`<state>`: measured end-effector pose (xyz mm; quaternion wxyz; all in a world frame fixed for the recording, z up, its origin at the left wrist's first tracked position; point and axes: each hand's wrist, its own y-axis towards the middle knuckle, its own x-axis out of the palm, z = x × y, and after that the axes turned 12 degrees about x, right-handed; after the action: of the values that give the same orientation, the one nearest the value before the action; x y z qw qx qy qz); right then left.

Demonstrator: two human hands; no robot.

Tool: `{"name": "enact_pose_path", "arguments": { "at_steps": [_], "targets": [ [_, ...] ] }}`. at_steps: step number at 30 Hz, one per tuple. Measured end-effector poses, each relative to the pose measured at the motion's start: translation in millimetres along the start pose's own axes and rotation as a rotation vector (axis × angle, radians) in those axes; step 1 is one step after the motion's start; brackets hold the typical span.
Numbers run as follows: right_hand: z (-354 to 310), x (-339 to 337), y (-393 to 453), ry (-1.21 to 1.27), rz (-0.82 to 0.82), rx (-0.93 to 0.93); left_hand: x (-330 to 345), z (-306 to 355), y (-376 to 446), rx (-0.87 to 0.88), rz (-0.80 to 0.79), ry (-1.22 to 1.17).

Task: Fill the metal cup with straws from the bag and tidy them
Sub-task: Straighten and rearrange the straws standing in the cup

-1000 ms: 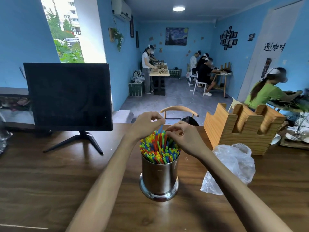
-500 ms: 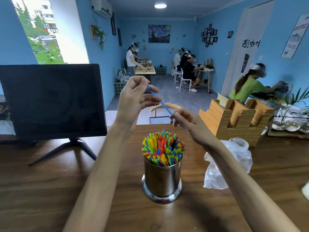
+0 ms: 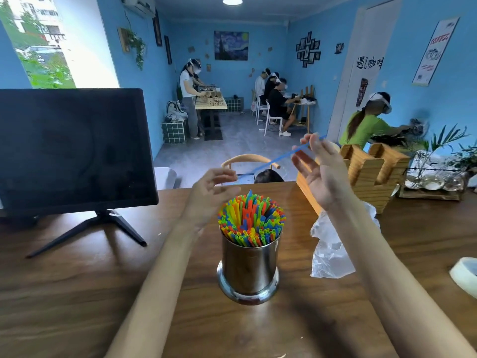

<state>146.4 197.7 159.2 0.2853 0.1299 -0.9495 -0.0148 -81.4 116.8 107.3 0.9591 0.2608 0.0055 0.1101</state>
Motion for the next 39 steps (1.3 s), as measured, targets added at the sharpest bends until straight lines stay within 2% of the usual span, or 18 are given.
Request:
{"name": "enact_pose_path", "arguments": {
  "at_steps": [2,6,9,13,15,18,21,25,28,30,35,37,39],
  "targets": [
    [-3.1,5.2,-1.8,-0.154,0.003,-0.138,0.4,-10.5,-2.8,0.013,-0.003,0.161],
    [6.7,19.4,-11.0,-0.53,-0.007,-0.338,0.6,-16.9,-1.2,0.036,-0.023,0.191],
    [31.0,27.0,-21.4,-0.754,-0.089,-0.397,6.0,-20.6,-5.5,-0.013,-0.124,0.251],
    [60.6,17.9,-24.9,-1.189,-0.096,-0.504,9.7,-22.9,-10.4,0.0,-0.102,0.261],
    [66.1,10.2,-24.0,-1.298,-0.128,-0.458,10.4,-21.1,-10.4,0.014,-0.092,0.264],
    [63.4,0.9,-24.3,-1.282,-0.155,-0.336,13.3,-20.9,-9.2,0.058,-0.076,0.293],
    [53.9,-6.3,-19.6,-1.114,-0.148,-0.229,16.9,-22.0,-3.5,0.055,-0.061,0.335],
    [45.7,-11.8,-12.9,-0.929,-0.041,-0.098,21.0,-20.2,14.6,-0.016,-0.093,0.468],
    [44.3,-19.7,-10.2,-0.945,-0.03,-0.051,23.4,-21.5,26.5,-0.082,-0.204,0.571],
    [44.6,-24.3,-10.0,-0.965,-0.038,-0.024,23.9,-22.9,28.9,-0.072,-0.195,0.589],
    [41.8,-25.9,-9.2,-0.959,-0.044,-0.01,26.1,-10.6,32.7,0.008,-0.067,0.531],
    [37.7,-22.4,-10.2,-0.937,-0.06,-0.023,28.7,5.0,35.8,0.129,-0.052,0.544],
    [33.8,-15.5,-12.3,-0.906,-0.114,-0.052,32.9,26.7,37.9,0.335,0.01,0.571]
  ]
}}
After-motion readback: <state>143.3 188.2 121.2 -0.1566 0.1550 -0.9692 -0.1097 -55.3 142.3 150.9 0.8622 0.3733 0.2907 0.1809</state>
